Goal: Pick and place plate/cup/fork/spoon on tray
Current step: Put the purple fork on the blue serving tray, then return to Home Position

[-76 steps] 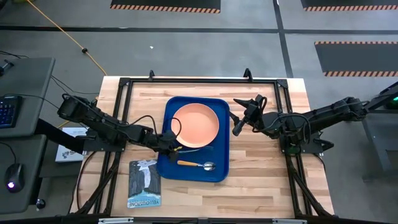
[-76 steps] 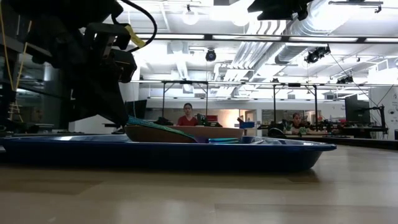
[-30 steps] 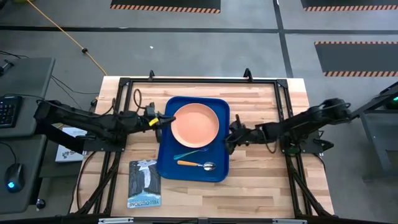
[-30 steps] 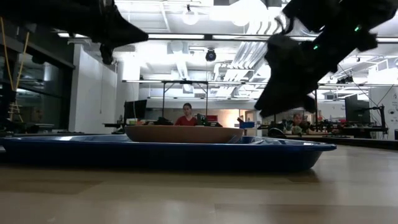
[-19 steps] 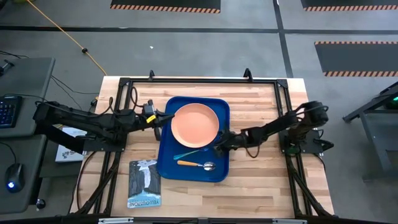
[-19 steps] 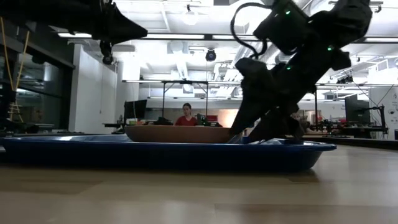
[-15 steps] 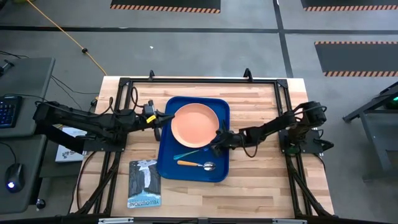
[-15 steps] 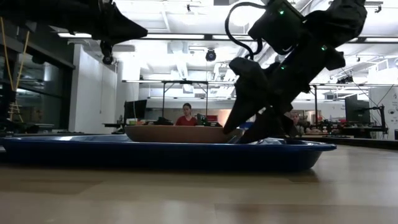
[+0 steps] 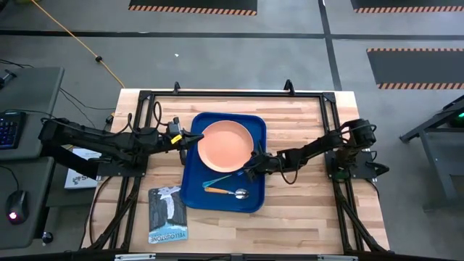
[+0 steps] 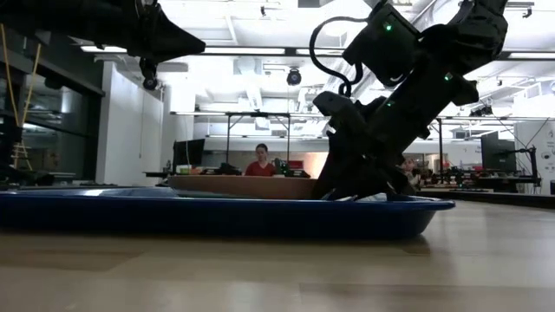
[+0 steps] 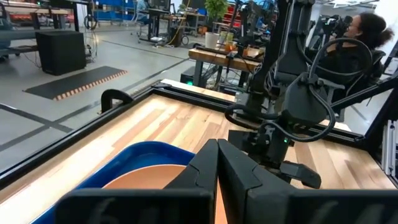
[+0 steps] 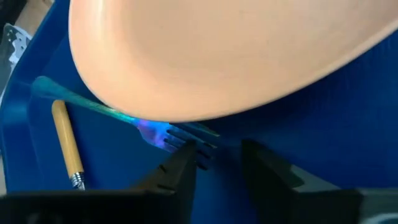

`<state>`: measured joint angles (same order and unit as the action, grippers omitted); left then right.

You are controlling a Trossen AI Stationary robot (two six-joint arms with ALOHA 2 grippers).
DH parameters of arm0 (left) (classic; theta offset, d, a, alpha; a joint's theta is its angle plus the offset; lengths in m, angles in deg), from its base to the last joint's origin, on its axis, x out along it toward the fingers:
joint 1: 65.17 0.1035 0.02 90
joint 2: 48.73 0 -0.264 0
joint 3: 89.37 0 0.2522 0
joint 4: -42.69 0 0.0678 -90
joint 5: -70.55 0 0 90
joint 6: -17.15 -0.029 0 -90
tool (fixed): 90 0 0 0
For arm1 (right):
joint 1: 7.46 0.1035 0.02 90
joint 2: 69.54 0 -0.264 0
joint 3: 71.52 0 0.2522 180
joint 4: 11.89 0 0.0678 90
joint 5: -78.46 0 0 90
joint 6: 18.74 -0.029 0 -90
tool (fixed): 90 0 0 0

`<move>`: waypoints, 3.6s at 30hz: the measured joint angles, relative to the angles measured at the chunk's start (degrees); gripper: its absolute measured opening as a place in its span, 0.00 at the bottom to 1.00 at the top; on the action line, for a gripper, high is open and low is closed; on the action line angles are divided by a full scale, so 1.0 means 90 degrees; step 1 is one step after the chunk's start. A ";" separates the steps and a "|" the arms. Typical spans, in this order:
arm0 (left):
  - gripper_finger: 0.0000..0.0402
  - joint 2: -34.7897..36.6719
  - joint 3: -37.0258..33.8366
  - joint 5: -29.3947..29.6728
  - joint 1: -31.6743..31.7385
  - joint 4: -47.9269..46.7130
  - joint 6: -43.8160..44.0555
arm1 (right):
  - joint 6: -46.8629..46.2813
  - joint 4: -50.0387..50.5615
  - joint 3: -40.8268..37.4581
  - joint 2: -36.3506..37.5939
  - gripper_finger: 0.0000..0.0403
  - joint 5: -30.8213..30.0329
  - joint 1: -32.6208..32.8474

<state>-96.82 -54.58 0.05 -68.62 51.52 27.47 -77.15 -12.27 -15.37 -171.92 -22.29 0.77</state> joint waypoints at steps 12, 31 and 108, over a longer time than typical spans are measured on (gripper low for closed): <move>0.00 0.0000 0.0002 0.0000 0.0000 -0.0007 0.0006 | 0.0042 -0.0127 -0.0010 0.0009 0.09 0.0059 0.0005; 0.00 0.0000 0.0000 -0.0002 0.0000 -0.0007 0.0002 | -0.2006 -0.0363 -0.0010 0.0018 0.00 -0.1383 0.1035; 0.00 0.0831 0.0010 -0.0074 0.0005 -0.0380 -0.0947 | 0.3435 0.5609 -0.0010 0.5496 0.41 -0.4251 0.0649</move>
<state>-89.34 -54.49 -0.61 -68.57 48.10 18.95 -46.24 38.22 -15.46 -122.46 -60.55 6.61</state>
